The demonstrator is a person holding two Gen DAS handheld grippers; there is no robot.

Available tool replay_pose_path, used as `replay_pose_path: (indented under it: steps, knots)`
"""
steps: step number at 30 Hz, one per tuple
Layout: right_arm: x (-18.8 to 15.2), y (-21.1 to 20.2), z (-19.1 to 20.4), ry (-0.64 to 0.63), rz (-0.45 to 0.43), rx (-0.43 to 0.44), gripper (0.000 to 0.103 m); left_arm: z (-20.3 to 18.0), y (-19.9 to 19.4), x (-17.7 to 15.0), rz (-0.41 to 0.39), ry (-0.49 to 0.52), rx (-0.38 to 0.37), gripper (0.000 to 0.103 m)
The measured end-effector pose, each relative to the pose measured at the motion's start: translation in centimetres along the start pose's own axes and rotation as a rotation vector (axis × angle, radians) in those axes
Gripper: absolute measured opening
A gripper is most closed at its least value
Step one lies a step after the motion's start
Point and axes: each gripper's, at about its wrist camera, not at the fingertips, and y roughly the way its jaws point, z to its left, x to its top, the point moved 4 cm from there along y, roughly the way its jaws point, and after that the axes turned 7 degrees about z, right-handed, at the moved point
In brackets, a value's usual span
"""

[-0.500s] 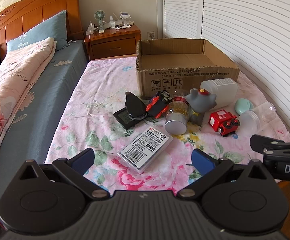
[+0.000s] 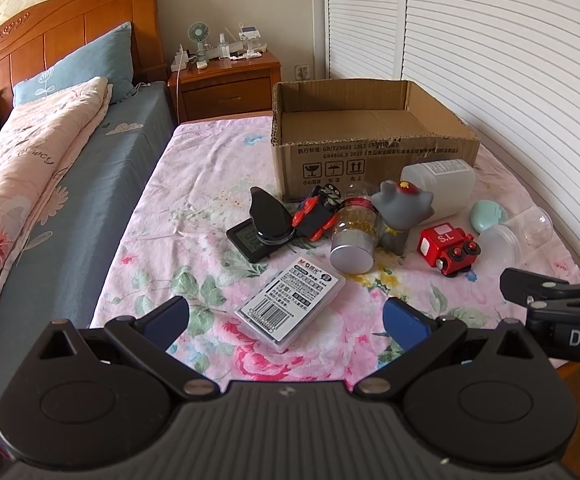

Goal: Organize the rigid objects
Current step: 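Move left tool toward the white battery pack while right tool approaches the clear jar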

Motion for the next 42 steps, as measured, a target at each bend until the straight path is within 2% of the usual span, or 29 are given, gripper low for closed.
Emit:
replay_pose_path:
  steps: [14, 21, 24, 35, 42]
  knots:
    - [0.8, 0.3, -0.1, -0.024, -0.031, 0.005, 0.103, -0.3, 1.0, 0.5, -0.011, 0.061, -0.032, 0.102]
    - [1.0, 0.5, -1.0, -0.053, -0.096, 0.053, 0.103, 0.3, 2.3, 0.4, -0.074, 0.077, -0.163, 0.102]
    - [1.1, 1.1, -2.1, -0.037, -0.102, 0.047, 0.103, 0.6, 3.8, 0.3, -0.037, 0.09, -0.168, 0.102]
    - [0.0, 4.0, -4.5, -0.01, -0.059, 0.038, 0.103, 2.3, 9.2, -1.0, 0.089, 0.115, -0.108, 0.102]
    - [-0.3, 5.0, -4.7, -0.02, -0.041, 0.049, 0.103, 4.9, 9.7, -1.4, 0.106, 0.069, -0.108, 0.102]
